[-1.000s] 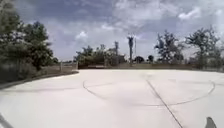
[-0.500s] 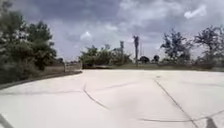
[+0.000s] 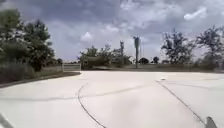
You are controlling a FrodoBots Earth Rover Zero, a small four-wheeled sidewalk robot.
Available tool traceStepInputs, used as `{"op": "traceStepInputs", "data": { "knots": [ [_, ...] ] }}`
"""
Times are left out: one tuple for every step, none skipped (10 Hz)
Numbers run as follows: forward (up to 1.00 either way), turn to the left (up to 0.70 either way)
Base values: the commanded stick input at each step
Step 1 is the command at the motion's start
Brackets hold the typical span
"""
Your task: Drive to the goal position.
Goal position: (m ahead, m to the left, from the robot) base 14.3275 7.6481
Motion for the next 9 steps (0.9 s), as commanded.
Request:
{"op": "traceStepInputs", "data": {
  "knots": [
    [0.70,0.00],
    [0.70,0.00],
    [0.70,0.00],
    [0.70,0.35],
    [0.70,0.35],
    [0.70,0.31],
    [0.70,0.17],
    [0.70,0.03],
    [0.70,0.00]
  ]
}}
